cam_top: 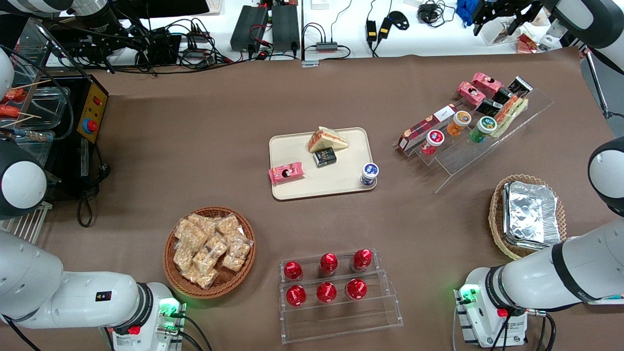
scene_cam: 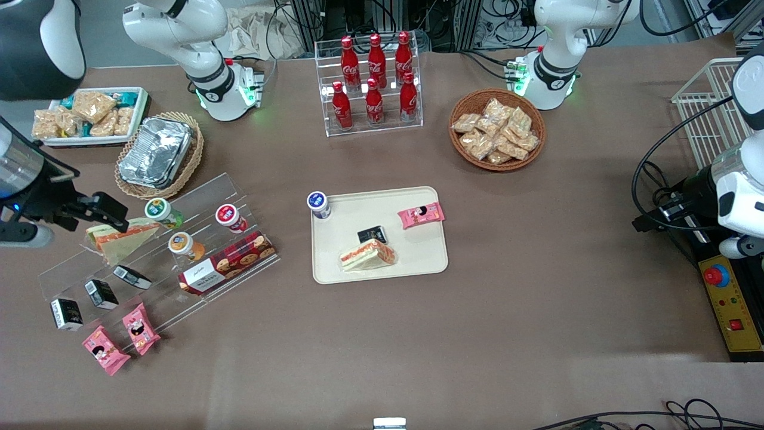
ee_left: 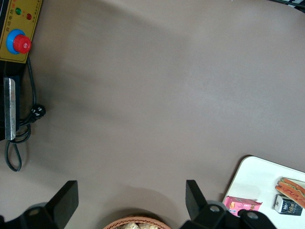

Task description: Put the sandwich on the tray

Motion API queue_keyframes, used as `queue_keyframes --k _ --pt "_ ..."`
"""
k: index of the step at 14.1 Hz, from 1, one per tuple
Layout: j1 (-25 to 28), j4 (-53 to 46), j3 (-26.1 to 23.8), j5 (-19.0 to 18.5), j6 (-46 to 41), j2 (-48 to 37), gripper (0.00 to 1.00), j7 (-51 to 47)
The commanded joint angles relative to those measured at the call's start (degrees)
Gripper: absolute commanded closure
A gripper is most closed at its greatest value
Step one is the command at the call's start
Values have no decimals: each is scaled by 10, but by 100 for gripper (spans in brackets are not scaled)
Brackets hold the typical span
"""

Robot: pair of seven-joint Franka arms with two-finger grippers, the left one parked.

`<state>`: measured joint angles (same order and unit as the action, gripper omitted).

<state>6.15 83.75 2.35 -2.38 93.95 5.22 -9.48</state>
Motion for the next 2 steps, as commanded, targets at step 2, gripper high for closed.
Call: queue_keyframes --k 2 --pt "26 4 51 -18 -4 -9 4 14"
